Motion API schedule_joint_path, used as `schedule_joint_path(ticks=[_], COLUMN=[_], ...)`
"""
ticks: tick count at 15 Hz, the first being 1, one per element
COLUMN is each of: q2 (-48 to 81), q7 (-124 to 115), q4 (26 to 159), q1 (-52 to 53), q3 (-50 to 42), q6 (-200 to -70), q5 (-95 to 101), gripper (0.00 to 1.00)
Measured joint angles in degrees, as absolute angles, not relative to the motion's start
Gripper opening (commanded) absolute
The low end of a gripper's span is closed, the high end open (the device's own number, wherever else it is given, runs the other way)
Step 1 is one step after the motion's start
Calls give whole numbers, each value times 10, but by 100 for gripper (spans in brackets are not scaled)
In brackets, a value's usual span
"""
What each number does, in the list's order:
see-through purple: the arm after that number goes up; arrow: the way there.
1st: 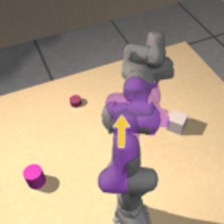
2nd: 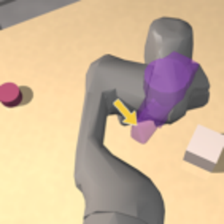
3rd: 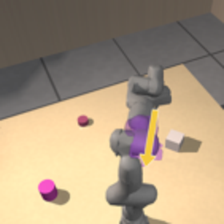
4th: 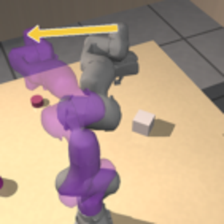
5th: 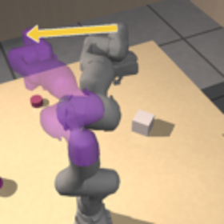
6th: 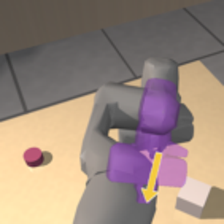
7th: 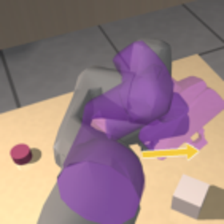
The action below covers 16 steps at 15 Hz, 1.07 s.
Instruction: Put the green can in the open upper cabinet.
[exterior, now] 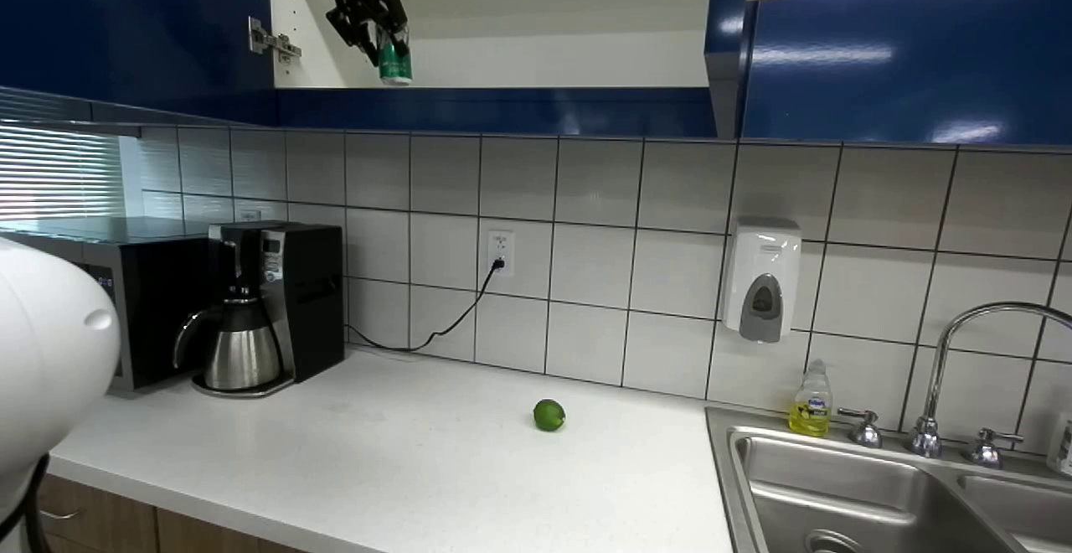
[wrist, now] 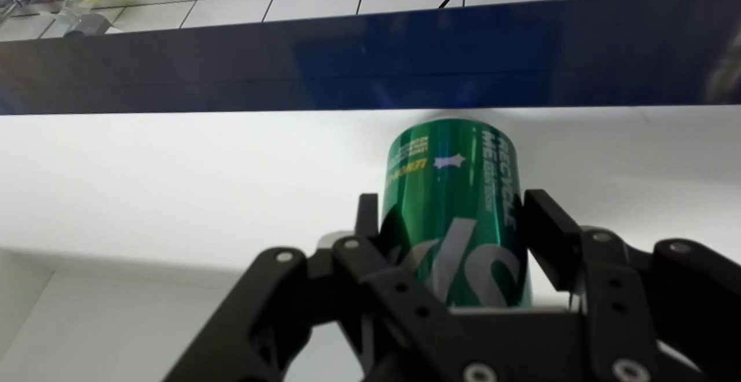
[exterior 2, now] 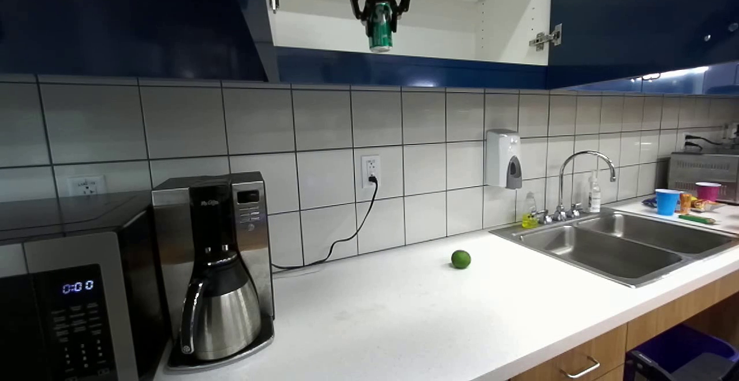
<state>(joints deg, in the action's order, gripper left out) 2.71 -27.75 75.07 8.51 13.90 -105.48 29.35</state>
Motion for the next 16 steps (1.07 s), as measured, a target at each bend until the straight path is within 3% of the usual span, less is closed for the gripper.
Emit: schedule_joint_path(ticks=[11, 12, 16], q2=[54, 55, 59], q7=[-278, -277, -278], q4=[724, 723, 717], q1=[85, 85, 85], q3=[135, 135, 134], q6=[-1047, -1047, -1046], q5=[293, 293, 293], gripper=[39, 89, 100])
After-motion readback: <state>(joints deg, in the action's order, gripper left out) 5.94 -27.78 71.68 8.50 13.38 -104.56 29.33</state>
